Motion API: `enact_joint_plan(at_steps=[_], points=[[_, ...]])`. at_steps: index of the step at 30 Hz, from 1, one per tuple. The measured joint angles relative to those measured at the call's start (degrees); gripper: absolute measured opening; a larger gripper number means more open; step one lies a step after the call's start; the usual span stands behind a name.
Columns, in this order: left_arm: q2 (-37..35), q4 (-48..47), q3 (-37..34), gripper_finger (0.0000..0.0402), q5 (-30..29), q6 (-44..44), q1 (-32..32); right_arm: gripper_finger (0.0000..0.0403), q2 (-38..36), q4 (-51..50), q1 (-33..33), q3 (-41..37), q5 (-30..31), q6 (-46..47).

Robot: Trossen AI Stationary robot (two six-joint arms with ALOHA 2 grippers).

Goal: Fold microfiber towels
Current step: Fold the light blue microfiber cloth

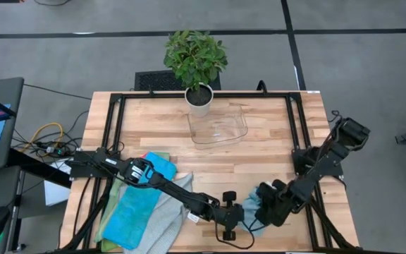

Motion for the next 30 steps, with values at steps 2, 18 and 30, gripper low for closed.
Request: enact_joint_plan(at_steps=[2, 18, 30], points=[[-0.85, -1.45, -0.13, 0.0, 0.87, 0.19, -0.17, 0.0117, 0.82, 0.09, 1.12, 0.0, 0.65, 1.66], [-3.85, 7.12, -0.06, 0.0001, 1.64, 13.55, -2.04, 0.0155, 4.9, 2.56, 3.85, 0.14, 4.65, 7.8], [-0.65, 7.32, 0.11, 0.0143, 1.62, 13.39, -0.28, 0.0152, 4.95, 4.36, 3.85, 0.0, 5.0, 7.82]])
